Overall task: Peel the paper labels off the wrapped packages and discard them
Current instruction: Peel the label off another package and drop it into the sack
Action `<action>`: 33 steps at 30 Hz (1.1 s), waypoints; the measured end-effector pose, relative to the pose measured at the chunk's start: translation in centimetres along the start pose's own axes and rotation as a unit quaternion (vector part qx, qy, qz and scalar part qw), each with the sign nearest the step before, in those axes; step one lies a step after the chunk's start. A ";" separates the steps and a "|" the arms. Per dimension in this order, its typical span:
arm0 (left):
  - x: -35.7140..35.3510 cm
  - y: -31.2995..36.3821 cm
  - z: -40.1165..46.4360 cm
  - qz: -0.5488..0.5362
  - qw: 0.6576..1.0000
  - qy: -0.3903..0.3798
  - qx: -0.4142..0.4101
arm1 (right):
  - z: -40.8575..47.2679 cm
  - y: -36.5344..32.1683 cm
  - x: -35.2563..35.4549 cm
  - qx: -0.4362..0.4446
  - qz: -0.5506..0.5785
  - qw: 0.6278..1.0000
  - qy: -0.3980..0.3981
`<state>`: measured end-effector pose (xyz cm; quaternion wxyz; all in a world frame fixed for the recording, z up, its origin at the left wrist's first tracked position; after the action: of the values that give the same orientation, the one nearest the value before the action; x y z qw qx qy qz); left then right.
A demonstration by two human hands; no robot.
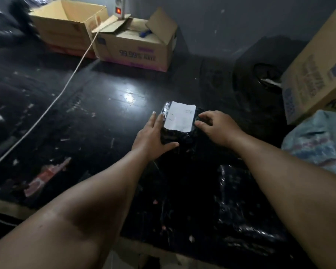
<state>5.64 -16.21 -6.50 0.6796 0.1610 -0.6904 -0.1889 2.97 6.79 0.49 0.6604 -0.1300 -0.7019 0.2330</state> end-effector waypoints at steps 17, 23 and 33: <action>-3.3 -2.8 9.2 -0.169 0.979 -0.106 -0.041 | 13.0 -0.1 -6.2 -0.148 -0.038 0.988 0.010; -4.3 -3.5 9.5 -0.223 0.971 -0.078 -0.026 | 14.9 0.0 -7.0 -0.196 -0.072 0.978 0.005; -4.9 -3.7 9.6 -0.241 0.967 -0.082 -0.026 | 16.3 0.5 -6.4 -0.269 0.046 0.962 0.035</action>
<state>-3.93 -16.72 -12.60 0.5593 0.2890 -0.6792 -0.3773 -12.55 1.58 -5.62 0.6141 -0.3427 -0.7083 0.0613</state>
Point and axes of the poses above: each hand's wrist, its own z-axis towards the middle knuckle, its own x-axis out of the back of the hand, y = z × x, the point moved 1 cm from there along z, towards the middle knuckle, and after that the axes turned 2 degrees about y, right-handed, at the moved point
